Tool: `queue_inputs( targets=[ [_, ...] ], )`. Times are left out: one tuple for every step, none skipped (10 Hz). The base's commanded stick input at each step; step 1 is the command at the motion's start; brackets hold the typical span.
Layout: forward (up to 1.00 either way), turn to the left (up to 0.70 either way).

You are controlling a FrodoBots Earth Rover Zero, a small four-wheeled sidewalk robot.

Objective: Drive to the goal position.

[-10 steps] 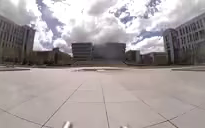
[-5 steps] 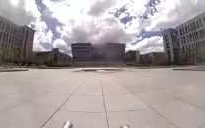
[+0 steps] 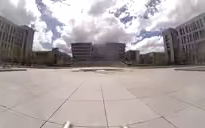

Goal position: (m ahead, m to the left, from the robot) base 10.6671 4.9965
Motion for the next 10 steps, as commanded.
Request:
queue_inputs(
  targets=[
    [0.7,0.0],
    [0.7,0.0],
    [0.7,0.0],
    [0.7,0.0],
    [0.7,0.0],
    [0.7,0.0],
    [0.7,0.0],
    [0.7,0.0],
    [0.7,0.0],
    [0.7,0.0]
  ],
)
